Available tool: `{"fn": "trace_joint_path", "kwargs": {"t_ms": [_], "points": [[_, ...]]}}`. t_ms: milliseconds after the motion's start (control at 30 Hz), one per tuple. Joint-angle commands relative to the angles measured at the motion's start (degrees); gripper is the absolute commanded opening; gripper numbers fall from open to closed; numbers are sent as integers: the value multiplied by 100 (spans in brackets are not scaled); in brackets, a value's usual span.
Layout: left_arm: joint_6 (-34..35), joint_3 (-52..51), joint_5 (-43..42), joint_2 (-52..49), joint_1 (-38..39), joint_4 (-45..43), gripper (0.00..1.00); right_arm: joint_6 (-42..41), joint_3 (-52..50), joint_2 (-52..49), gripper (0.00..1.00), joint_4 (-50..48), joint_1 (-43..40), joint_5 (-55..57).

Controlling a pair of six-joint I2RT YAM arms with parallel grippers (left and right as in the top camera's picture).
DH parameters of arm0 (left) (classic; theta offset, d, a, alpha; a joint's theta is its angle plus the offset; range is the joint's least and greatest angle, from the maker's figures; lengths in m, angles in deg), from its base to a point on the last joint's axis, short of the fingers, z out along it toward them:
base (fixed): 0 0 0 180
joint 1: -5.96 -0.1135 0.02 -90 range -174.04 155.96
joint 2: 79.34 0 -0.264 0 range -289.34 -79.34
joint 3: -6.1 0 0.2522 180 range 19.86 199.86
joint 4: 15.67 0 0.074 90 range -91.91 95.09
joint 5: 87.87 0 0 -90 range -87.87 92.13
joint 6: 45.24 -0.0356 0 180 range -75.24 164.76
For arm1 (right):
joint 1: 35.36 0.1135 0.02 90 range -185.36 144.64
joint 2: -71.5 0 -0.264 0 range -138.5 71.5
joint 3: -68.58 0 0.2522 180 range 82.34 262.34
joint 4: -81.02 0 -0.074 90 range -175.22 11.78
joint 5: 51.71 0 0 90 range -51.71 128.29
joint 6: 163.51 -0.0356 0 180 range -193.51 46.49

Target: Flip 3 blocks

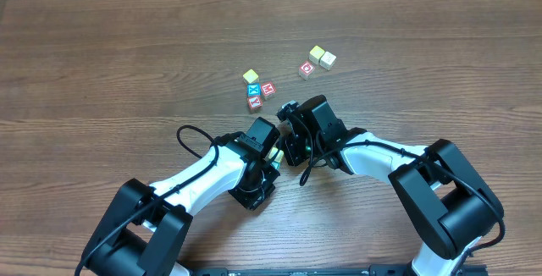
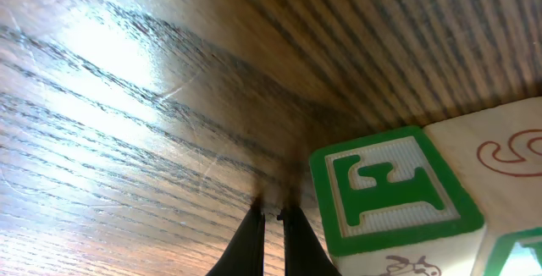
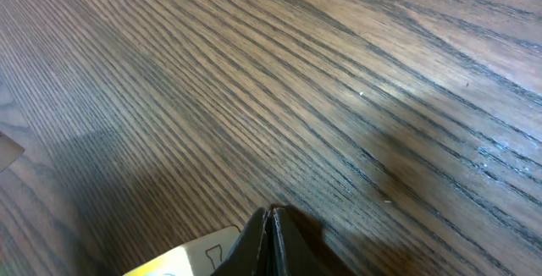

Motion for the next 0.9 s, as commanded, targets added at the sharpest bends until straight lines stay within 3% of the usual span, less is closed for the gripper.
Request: {"fn": "trace_joint_path", "kwargs": {"t_ms": [0, 867], "points": [[83, -15, -20, -63, 44, -131, 4, -42, -111, -275, 6, 127, 149, -208], [76, -15, 149, -63, 42, 201, 4, -190, -42, -275, 8, 131, -20, -116]]}}
